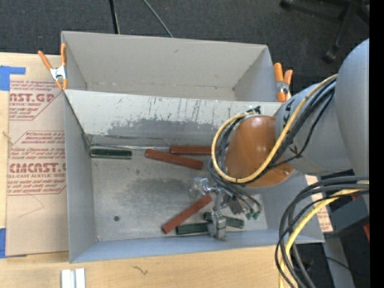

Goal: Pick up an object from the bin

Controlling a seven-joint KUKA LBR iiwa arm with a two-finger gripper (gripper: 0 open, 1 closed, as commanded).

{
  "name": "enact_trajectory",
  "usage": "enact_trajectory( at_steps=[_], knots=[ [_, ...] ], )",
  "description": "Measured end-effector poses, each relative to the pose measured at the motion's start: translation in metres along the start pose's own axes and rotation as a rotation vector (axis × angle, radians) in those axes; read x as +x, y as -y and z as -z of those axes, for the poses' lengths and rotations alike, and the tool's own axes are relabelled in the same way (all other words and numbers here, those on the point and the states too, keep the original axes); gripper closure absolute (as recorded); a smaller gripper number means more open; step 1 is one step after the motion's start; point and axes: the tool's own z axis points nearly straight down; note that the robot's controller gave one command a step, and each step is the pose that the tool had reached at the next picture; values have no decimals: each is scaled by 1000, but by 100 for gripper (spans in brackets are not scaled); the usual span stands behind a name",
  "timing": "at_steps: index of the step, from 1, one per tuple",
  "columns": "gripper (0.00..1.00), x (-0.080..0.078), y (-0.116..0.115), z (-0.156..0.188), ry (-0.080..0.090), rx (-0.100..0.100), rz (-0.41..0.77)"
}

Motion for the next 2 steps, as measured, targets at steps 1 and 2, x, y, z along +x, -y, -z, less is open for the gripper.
enact_trajectory(
  at_steps=[1,2],
  knots=[
    [0,-26,-23,33,0,0,-5],
    [0,-18,-34,31,-5,-1,124]
  ],
)
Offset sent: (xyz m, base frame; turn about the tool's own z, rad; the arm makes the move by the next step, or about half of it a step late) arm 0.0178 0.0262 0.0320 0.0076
